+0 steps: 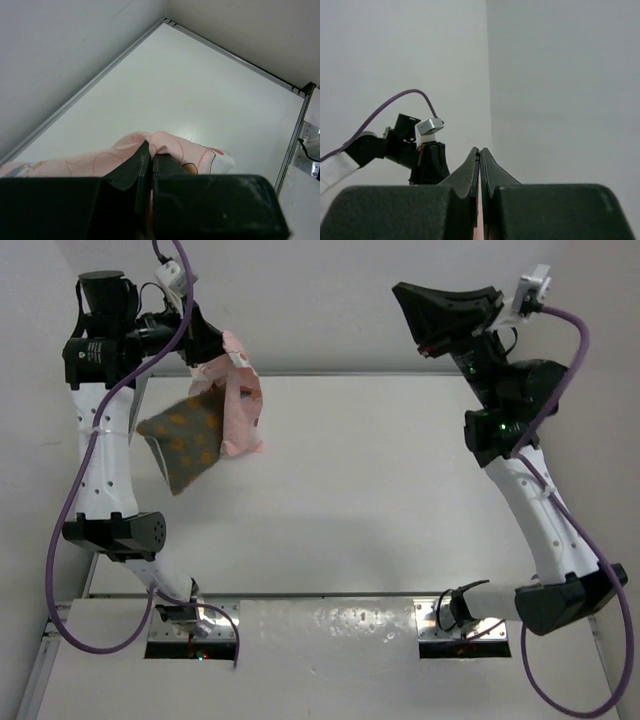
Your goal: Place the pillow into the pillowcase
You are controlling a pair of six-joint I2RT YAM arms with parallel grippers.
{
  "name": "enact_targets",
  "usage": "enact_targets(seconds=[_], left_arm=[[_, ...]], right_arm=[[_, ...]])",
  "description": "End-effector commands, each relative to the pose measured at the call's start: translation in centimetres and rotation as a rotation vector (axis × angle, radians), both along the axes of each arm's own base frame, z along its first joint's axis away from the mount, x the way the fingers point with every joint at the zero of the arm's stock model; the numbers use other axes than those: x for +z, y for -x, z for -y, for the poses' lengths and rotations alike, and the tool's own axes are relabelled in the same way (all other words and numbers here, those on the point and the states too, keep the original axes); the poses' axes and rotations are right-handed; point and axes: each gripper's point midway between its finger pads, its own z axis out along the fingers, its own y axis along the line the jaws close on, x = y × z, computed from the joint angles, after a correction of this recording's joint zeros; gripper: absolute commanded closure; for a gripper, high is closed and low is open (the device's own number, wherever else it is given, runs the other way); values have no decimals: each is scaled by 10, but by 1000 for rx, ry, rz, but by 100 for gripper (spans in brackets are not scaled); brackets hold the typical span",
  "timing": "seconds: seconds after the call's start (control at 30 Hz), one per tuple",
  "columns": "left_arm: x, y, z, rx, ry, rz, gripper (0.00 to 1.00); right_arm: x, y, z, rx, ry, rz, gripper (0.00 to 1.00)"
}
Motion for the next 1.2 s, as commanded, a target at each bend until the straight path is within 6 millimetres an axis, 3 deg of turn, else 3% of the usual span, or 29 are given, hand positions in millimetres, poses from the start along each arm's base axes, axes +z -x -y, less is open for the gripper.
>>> enact_targets(seconds=[0.0,0.07,0.1,0.13,0.17,0.23,0.27,0.4,0.53,0.6,0.63,0.7,0.73,0.77,0.83,0.9,0.93,1.0,1.1,1.17], left_arm=[[-14,-21,4,4,45,-24,100],[-26,-23,8,5,41,-49,100],[-37,-23,12,-5,37,-73,100],[-38,-23,13,-4,29,-68,100],[-38,-25,11,8,22,-62,100],[-34,-27,9,21,18,-50,100],[-30,-27,9,24,17,-36,100],[-25,-24,11,-3,17,-13,100],[-29,-21,14,-31,24,-29,100],[-30,-21,15,-33,23,-26,100],[-31,-22,15,-33,23,-29,100],[-30,-17,26,-62,26,-31,100],[-29,-16,27,-67,28,-29,100],[-28,-15,28,-69,28,-29,100],[-27,-13,31,-77,29,-26,100],[-28,-12,34,-91,28,-31,100],[-26,-12,36,-98,27,-24,100],[-29,-13,38,-103,21,-27,100],[-34,-12,36,-100,4,-29,100],[-34,-11,36,-100,-1,-28,100]], right_arm=[[-102,-91,-36,4,146,-325,100],[-138,-94,-55,21,253,-338,98],[-175,-88,-76,52,320,-386,89],[-193,-84,-88,62,373,-386,76],[-213,-74,-105,80,461,-353,46],[-247,-55,-129,181,567,-331,23],[-259,-42,-141,230,614,-303,6],[-291,-27,-165,340,688,-303,1],[-315,-50,-169,306,684,-431,1],[-312,-60,-170,306,651,-462,1],[-304,-68,-166,306,586,-491,1],[-308,-77,-155,305,499,-554,1],[-288,-86,-144,305,375,-565,1],[-300,-92,-133,287,317,-621,1],[-295,-99,-122,301,202,-674,2],[-308,-102,-129,340,211,-718,2],[-306,-99,-141,367,241,-719,3],[-325,-87,-160,432,330,-696,3],[-332,-68,-183,480,373,-617,1],[-332,-69,-188,484,374,-593,1]])
